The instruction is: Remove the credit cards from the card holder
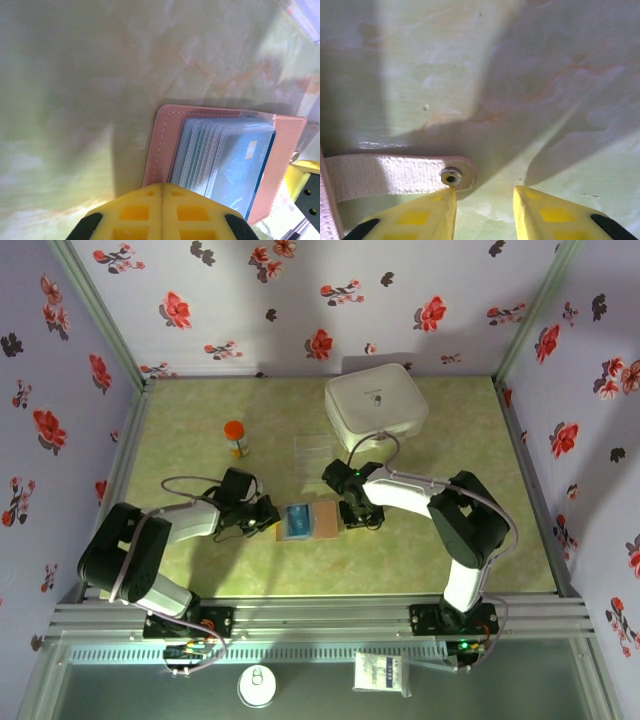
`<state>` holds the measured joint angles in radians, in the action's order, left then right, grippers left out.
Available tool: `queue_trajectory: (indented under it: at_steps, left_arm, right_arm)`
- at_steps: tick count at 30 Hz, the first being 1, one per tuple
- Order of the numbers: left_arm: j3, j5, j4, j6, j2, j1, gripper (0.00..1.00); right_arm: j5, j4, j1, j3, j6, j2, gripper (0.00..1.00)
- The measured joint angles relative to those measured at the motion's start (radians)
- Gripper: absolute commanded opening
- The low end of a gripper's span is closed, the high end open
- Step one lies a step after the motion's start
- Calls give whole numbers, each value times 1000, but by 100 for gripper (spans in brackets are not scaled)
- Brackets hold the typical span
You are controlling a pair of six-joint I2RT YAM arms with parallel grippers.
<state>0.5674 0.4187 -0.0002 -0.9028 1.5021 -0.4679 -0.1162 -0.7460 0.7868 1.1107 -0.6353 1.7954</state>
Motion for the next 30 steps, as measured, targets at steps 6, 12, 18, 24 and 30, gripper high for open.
queue_trajectory:
  at_steps: [6, 12, 18, 24, 30]
  left_arm:
    - [26, -23, -98, 0, -51, 2, 0]
    - [64, -42, -154, 0, -113, 1, 0]
    - [68, -75, -211, 0, -138, -24, 0]
    - [68, -105, -252, 2, -135, -53, 0]
    - [90, -132, -274, 31, -79, -56, 0]
  right_arm:
    - [0, -14, 0, 0, 0, -66, 37]
    - [4, -49, 1, 6, 4, -140, 37]
    - [7, -90, 24, 61, 7, -199, 37]
    - [13, -101, 63, 112, 7, -264, 37]
    - [101, -37, 77, 114, 6, -279, 37]
